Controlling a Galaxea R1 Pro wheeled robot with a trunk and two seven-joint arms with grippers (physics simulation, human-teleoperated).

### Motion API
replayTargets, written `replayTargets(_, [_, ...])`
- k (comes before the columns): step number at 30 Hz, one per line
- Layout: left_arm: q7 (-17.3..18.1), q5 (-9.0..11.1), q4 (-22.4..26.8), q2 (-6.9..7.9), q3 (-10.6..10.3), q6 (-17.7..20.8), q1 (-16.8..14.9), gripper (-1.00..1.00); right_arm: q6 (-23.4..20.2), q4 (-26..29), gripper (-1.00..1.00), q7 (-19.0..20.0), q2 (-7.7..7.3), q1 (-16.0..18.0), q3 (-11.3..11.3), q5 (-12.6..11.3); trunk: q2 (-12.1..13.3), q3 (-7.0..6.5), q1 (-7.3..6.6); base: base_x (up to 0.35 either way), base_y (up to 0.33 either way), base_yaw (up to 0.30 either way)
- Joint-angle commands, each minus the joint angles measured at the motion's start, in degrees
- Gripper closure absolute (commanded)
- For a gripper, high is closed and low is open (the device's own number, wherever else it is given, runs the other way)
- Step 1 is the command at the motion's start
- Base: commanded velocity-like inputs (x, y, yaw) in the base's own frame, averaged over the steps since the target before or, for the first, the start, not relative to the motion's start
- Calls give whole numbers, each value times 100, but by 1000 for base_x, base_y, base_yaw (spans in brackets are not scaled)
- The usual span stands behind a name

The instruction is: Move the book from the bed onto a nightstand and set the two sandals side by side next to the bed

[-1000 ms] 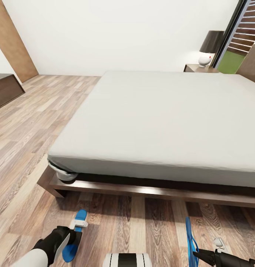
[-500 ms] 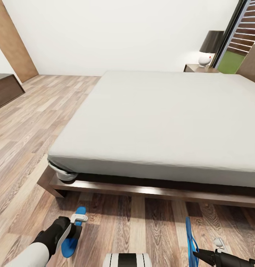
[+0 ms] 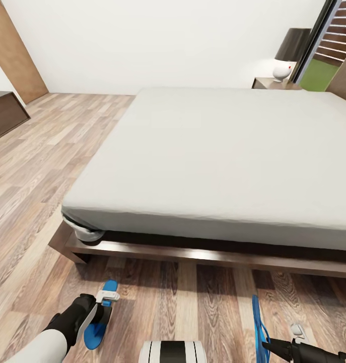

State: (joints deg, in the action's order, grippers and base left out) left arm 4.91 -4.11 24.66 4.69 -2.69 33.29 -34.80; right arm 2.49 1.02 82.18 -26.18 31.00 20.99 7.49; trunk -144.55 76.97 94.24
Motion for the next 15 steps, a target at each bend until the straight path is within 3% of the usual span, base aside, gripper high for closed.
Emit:
replayTargets(1, [42, -46, 7, 5, -28, 22, 0, 100, 20, -3, 100, 82, -101, 2, 50, 49, -2, 4, -1, 0, 0, 0])
replayTargets(2, [43, -46, 6, 5, -29, 22, 0, 100, 19, -3, 100, 132, -165, 2, 51, 46, -2, 4, -1, 0, 0, 0])
replayTargets(3, [44, -42, 5, 4, -29, 18, 0, 100, 13, -5, 100, 352, -380, 2, 51, 35, -2, 4, -1, 0, 0, 0])
replayTargets(6, [45, -39, 4, 5, -30, 12, 1, 100, 1, 0, 100, 782, -693, 2, 84, -124, -2, 4, -1, 0, 0, 0])
replayTargets(9, [52, -38, 5, -1, -30, 11, 0, 100, -9, 9, 100, 782, -764, 2, 95, -364, -2, 4, -1, 0, 0, 0])
replayTargets(15, [53, -44, 37, -29, -22, 11, 0, 100, -6, 5, 100, 782, -783, 2, 75, -456, -8, 115, 12, 0, 0, 0])
